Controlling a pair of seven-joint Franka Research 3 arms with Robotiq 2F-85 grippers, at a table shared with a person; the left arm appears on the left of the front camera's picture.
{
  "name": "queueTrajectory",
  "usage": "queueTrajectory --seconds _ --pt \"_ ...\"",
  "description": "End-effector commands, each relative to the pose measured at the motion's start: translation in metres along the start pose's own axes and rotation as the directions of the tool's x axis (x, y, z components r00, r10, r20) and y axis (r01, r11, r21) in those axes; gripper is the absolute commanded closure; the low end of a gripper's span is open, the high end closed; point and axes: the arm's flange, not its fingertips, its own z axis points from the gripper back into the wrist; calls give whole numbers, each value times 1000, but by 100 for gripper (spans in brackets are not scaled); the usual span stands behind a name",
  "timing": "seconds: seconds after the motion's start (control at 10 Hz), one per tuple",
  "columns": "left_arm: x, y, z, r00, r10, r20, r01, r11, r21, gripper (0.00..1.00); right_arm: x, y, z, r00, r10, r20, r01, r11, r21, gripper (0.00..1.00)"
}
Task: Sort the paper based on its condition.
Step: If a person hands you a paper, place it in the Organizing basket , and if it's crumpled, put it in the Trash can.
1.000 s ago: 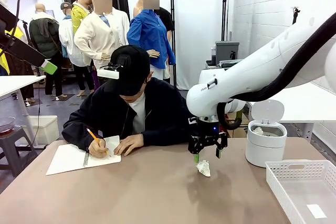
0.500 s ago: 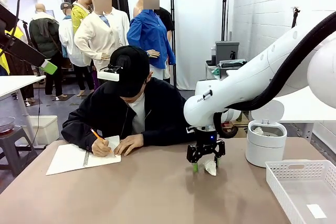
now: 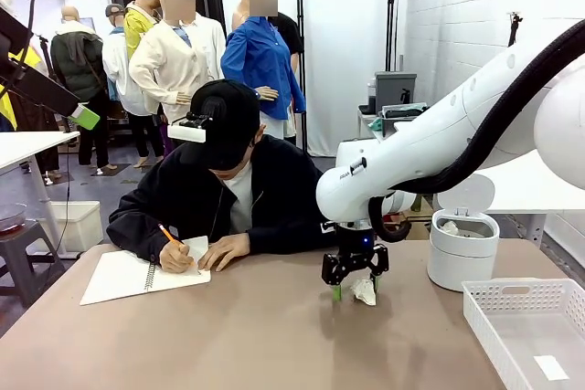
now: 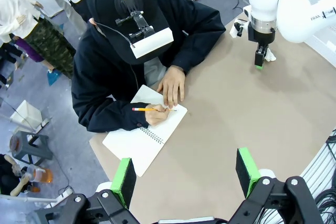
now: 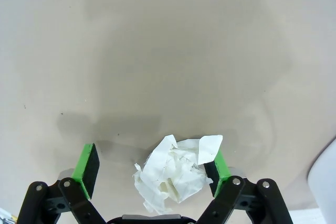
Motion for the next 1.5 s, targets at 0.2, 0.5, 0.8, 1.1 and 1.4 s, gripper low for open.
queueTrajectory --seconds 0.2,0.5,0.8,1.1,1.4 --pt "0 0 0 1000 1 1 -1 1000 0 0 -23 -2 2 1000 25 1 -25 999 -36 0" --pt "0 0 0 1000 1 1 -1 1000 0 0 -16 0 4 1000 9 -7 -9 1000 -11 0" --pt "0 0 0 1000 1 1 -1 1000 0 0 -16 0 4 1000 9 -7 -9 1000 -11 0" --pt "0 0 0 1000 1 1 -1 1000 0 0 -19 1 5 1000 20 -8 -20 1000 -12 40" --pt "0 0 0 1000 1 1 -1 1000 0 0 -19 1 5 1000 20 -8 -20 1000 -12 40"
